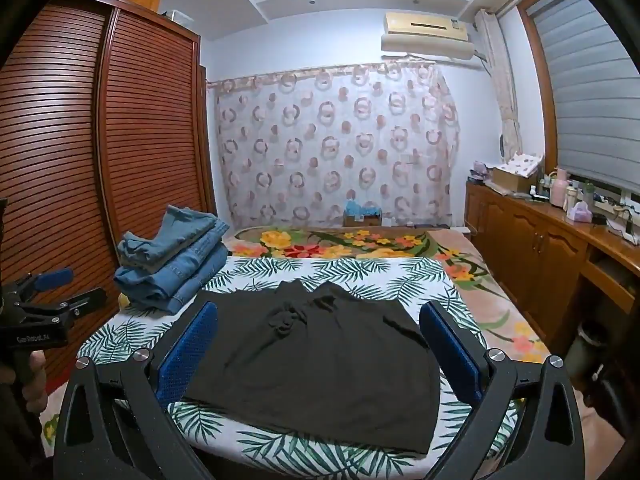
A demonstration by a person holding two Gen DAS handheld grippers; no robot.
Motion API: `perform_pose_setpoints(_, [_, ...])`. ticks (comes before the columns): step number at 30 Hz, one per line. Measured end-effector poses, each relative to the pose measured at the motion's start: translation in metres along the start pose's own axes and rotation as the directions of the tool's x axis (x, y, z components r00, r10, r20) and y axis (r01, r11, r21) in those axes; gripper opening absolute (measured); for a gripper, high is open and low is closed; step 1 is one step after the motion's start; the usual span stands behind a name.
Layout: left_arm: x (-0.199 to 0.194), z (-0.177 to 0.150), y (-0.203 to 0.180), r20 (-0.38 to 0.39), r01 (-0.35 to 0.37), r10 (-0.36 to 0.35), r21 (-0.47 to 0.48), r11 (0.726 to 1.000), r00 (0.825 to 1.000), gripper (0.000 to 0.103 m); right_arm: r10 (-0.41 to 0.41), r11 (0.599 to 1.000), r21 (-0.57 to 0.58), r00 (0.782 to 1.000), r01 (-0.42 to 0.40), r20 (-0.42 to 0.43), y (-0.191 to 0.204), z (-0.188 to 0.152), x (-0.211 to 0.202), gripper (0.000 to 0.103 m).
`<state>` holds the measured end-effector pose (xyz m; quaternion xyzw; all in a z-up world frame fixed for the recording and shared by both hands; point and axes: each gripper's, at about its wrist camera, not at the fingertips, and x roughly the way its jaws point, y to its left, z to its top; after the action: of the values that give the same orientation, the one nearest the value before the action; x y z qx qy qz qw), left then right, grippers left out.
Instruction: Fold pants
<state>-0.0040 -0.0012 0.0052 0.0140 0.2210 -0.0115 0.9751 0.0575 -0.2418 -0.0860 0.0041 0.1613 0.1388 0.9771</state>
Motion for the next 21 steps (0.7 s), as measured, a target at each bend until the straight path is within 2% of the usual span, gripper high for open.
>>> perform_pose_setpoints(21, [-0.0071,0.0011,-0.0062,0.002,0.005,-0.005,0.000,1.000,1.000,0.103,-0.002,1.000,0.008,1.000,0.002,0.004,0.0003,-0.0015,0.0008,0.101])
